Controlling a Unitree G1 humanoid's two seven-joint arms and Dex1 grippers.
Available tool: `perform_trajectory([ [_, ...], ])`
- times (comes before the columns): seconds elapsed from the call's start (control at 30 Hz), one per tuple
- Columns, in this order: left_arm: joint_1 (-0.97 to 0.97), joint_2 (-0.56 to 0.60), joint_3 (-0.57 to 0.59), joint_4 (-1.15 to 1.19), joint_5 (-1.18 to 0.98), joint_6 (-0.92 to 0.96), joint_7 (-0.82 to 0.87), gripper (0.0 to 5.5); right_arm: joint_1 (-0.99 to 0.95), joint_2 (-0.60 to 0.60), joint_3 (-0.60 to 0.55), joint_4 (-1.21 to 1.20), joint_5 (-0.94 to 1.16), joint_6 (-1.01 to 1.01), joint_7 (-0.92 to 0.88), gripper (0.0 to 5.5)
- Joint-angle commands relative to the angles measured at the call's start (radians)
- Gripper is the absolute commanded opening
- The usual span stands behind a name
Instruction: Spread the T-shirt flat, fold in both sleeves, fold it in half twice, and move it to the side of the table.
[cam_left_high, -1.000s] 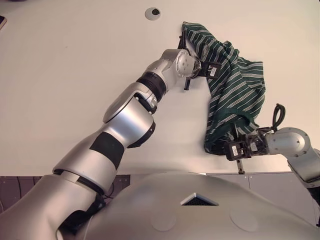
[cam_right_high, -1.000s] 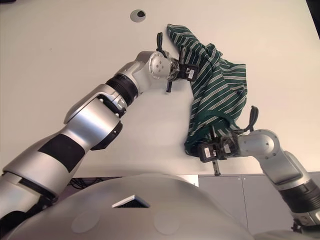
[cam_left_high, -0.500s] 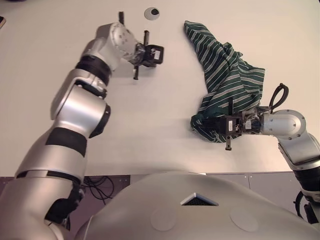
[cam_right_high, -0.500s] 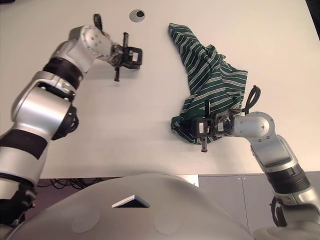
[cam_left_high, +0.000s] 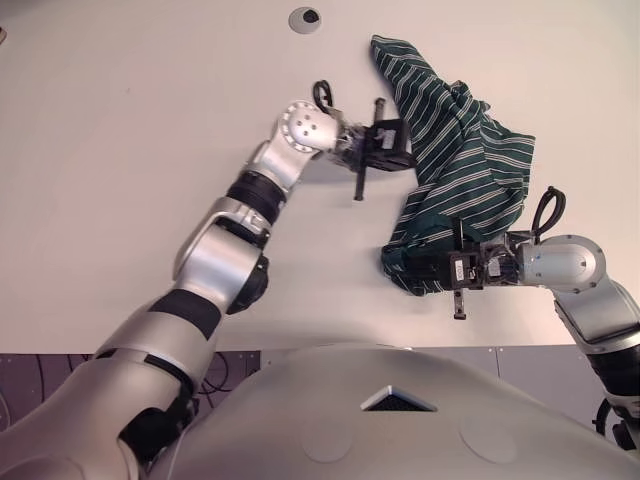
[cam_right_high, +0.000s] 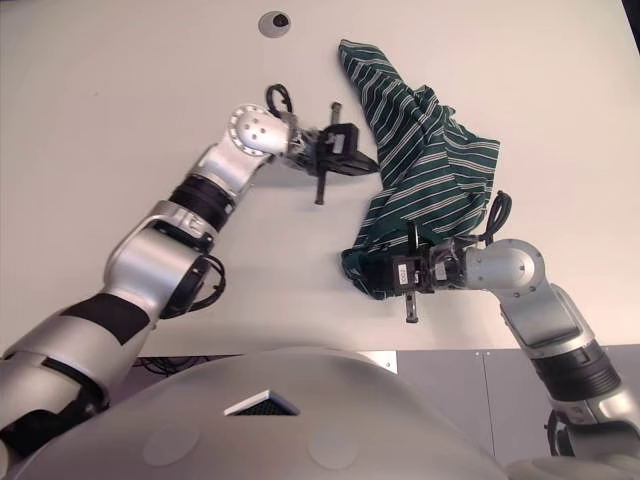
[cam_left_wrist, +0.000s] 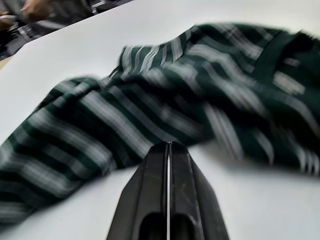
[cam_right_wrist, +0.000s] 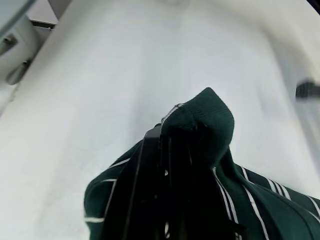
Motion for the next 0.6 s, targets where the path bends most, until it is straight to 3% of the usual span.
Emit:
perform_trajectory([
  [0.03, -0.051, -0.106, -0.042, 0.033, 0.041, 0.029, 0.025, 0.00, 0.011, -0.038, -0.002, -0.020, -0.009, -0.014, 0.021, 0.01],
  [0.17, -0.111, -0.169, -0.126, 0.140, 0.169, 0.042, 0.171, 0.00, 0.022, -0.038, 0.001, -0.021, -0.014, -0.017, 0.021, 0.01],
  [0.3, -0.170, -0.162, -0.290, 0.247, 0.381, 0.094, 0.331, 0.00, 0.021, -0.034, 0.004, -0.019, -0.018, -0.018, 0.017, 0.01],
  [0.47, -0.186, -0.036, -0.360, 0.290, 0.457, 0.098, 0.255, 0.00, 0.017, -0.021, 0.001, -0.006, -0.031, -0.018, -0.011, 0.01],
  [0.6, -0.125, 0.145, -0.304, 0.214, 0.398, 0.048, 0.150, 0.00, -0.032, 0.023, -0.003, 0.048, -0.067, 0.001, -0.081, 0.01],
])
